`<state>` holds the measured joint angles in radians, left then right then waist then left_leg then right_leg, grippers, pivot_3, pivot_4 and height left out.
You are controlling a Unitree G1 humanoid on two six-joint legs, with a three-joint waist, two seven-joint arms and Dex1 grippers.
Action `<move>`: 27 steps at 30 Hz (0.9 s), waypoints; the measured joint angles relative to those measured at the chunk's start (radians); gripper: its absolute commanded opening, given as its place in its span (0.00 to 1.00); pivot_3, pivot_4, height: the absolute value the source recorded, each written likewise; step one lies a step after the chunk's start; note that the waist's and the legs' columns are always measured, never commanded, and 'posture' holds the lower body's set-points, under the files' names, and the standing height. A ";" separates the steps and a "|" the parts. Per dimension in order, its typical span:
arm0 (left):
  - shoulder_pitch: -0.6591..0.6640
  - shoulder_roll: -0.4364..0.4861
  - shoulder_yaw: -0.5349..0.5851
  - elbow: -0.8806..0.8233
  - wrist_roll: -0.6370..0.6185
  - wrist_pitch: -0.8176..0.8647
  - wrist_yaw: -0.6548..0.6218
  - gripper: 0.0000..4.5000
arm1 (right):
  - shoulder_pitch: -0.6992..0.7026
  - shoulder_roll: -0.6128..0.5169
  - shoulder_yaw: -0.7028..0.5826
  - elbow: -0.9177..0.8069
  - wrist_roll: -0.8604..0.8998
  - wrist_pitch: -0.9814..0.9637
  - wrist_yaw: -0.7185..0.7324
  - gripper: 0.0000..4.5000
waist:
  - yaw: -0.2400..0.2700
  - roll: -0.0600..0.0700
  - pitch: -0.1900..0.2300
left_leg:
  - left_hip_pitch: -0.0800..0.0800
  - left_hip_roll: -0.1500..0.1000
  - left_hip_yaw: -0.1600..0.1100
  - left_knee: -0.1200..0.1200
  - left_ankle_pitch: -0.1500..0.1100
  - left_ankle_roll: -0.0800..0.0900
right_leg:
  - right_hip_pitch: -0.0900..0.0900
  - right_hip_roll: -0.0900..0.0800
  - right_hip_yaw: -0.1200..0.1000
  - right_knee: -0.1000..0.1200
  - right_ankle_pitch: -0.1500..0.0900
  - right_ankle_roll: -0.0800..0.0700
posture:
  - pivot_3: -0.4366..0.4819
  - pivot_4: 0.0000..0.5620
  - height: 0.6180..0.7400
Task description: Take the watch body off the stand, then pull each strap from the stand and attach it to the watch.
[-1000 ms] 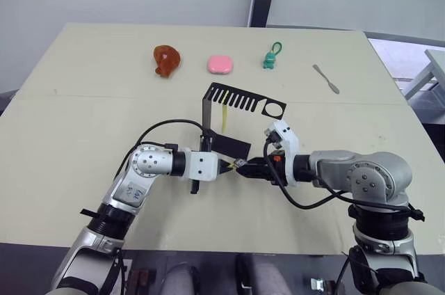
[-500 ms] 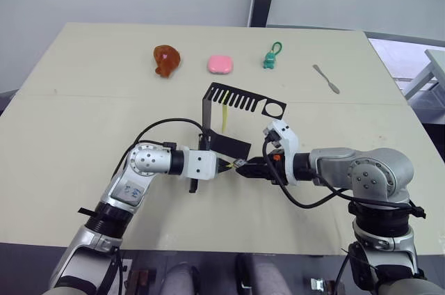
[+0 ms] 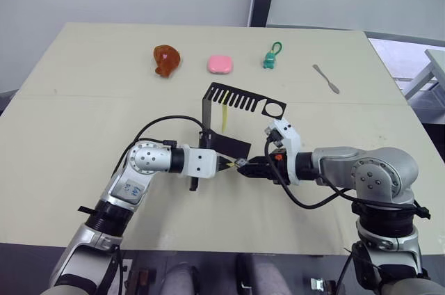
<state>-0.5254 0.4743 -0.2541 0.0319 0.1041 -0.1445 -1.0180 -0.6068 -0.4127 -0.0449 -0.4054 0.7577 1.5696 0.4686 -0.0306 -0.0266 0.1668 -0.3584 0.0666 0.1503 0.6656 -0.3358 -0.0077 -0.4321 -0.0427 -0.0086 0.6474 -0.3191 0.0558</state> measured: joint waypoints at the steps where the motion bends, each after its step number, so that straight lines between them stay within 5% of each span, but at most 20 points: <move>1: 0.000 -0.001 0.000 0.000 0.000 0.000 0.000 0.00 | 0.000 -0.001 0.000 0.000 0.000 -0.001 0.000 0.34 | 0.000 0.000 0.000 | 0.000 0.000 0.000 0.000 0.000 0.000 | 0.000 0.000 0.000 0.000 0.000 0.000 | 0.48 0.27 1.00; 27: -0.009 -0.010 -0.004 0.003 0.005 0.000 0.004 0.00 | -0.008 -0.027 0.037 -0.033 -0.004 -0.018 0.000 0.34 | 0.000 0.000 0.000 | 0.000 0.000 0.000 0.000 0.000 0.000 | 0.000 0.000 0.000 0.000 0.000 0.000 | 0.48 0.27 1.00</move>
<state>-0.5349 0.4647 -0.2577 0.0346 0.1089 -0.1444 -1.0140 -0.6149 -0.4396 -0.0081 -0.4384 0.7537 1.5518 0.4682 -0.0303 -0.0266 0.1668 -0.3585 0.0666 0.1503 0.6658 -0.3358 -0.0076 -0.4323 -0.0427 -0.0086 0.6475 -0.3191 0.0558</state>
